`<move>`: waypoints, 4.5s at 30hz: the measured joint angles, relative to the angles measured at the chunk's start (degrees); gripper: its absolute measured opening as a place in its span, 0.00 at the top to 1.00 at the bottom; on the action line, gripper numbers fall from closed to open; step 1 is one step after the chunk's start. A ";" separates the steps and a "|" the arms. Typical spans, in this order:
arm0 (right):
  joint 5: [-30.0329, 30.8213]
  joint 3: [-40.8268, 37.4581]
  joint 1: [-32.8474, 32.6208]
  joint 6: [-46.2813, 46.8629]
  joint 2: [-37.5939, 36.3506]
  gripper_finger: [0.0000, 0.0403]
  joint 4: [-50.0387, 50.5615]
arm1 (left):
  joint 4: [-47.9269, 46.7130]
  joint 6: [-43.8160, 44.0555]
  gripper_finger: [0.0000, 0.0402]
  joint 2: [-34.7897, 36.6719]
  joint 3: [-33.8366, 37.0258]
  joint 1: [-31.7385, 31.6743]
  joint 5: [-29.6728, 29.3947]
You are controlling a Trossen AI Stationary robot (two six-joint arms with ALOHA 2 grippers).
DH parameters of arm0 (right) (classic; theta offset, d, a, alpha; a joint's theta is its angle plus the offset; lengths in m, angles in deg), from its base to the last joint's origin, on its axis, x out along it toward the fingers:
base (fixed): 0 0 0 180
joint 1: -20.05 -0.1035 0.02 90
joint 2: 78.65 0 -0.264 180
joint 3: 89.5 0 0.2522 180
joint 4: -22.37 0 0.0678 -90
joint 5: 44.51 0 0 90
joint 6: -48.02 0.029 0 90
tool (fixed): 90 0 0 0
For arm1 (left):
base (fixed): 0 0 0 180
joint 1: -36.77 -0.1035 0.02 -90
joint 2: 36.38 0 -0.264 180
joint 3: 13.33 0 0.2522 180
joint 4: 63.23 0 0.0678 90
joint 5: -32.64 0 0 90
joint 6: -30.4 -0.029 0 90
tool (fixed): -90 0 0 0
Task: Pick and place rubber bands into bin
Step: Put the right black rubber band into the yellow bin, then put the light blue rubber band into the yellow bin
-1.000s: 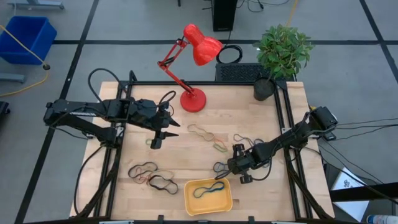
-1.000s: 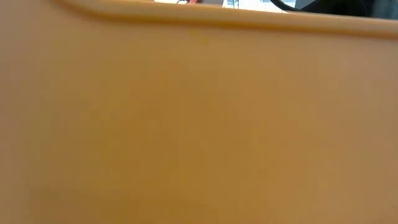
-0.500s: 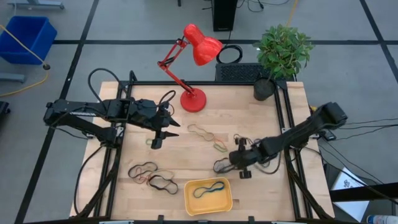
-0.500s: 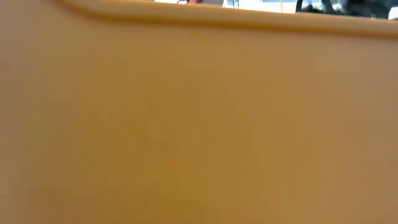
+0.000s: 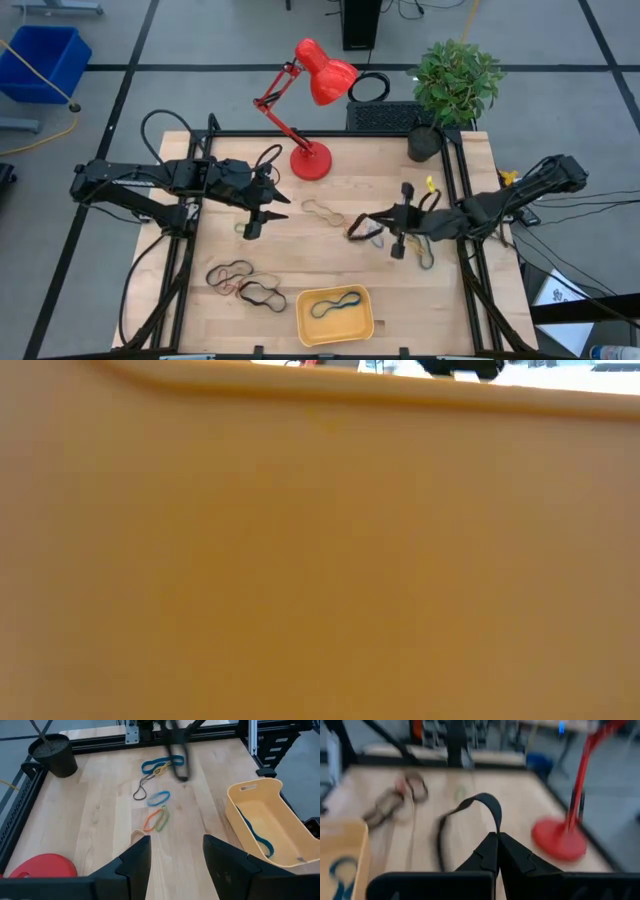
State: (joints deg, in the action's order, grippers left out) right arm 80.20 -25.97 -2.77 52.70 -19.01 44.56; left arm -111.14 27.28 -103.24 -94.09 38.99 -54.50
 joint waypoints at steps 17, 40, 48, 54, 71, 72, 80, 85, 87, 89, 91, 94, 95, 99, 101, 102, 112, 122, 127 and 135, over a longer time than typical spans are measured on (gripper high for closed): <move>-12.45 1.94 -0.36 -29.11 5.09 1.00 -32.80 | 0.09 6.46 0.54 0.00 0.00 0.04 0.04; -12.64 17.46 -10.66 -22.51 33.46 1.00 -8.96 | 0.11 12.82 0.54 0.00 0.01 0.04 0.05; -18.63 17.46 -10.63 -13.84 39.28 1.00 -8.98 | 0.11 12.47 0.54 0.01 0.02 0.04 0.04; -21.49 17.44 -10.03 -7.08 40.72 0.97 -8.91 | 0.11 12.89 0.54 0.01 0.01 0.04 0.04; -21.47 17.44 -10.01 -6.96 40.48 0.88 -9.87 | 0.11 13.85 0.54 0.01 0.02 0.04 0.04; -21.47 17.44 -10.01 -7.00 40.48 0.87 -9.87 | 0.13 13.87 0.54 0.01 0.02 0.04 0.04; -21.20 17.41 -9.96 -6.97 38.80 0.73 -8.77 | 0.12 13.95 0.54 0.01 0.02 0.04 0.04; -21.02 17.41 -9.16 -7.05 33.77 0.69 -4.59 | 0.11 14.19 0.54 0.01 0.02 0.06 0.04; -21.01 17.41 -8.69 -7.07 30.81 0.68 -1.65 | 0.13 14.19 0.54 -0.01 0.02 0.05 0.04; -21.15 17.41 -8.31 -7.07 27.79 0.68 2.68 | 0.17 14.19 0.54 0.01 0.02 0.04 0.04; -21.20 17.41 -7.85 -7.64 24.77 0.68 7.39 | 0.55 14.17 0.54 -0.01 0.02 0.04 0.04; -21.23 17.41 -7.10 -8.42 20.37 0.68 15.17 | 2.09 13.98 0.54 0.00 0.02 0.04 0.03; -21.23 17.41 -6.79 -8.29 19.12 0.68 17.28 | 2.52 13.95 0.54 0.00 0.02 0.04 0.02; -21.25 15.69 -6.62 -3.28 14.65 0.68 21.46 | 5.35 13.92 0.54 0.01 0.02 0.04 0.04; -21.35 13.36 -6.64 -0.26 12.51 0.68 21.25 | 6.46 13.85 0.54 0.00 0.02 0.05 0.02; -21.33 12.04 -6.64 0.72 11.58 0.68 21.44 | 7.02 13.82 0.54 0.01 0.02 0.04 0.02; -8.71 -8.04 -1.46 6.26 11.17 0.68 9.32 | 9.99 13.82 0.54 -0.01 0.02 0.04 0.00; -9.49 -14.15 4.88 11.40 19.60 0.68 3.40 | 9.91 13.84 0.54 -0.01 0.02 0.06 0.00; -14.71 -14.10 5.98 14.60 22.58 0.68 2.85 | 9.84 13.84 0.54 -0.01 0.02 0.06 0.00; -17.24 -14.04 5.99 17.84 25.55 0.68 2.62 | 9.81 13.04 0.54 -0.01 0.02 0.06 0.00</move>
State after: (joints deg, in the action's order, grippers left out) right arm 62.95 -40.01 3.21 70.54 6.54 47.18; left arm -101.33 40.32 -103.25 -94.07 39.06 -54.51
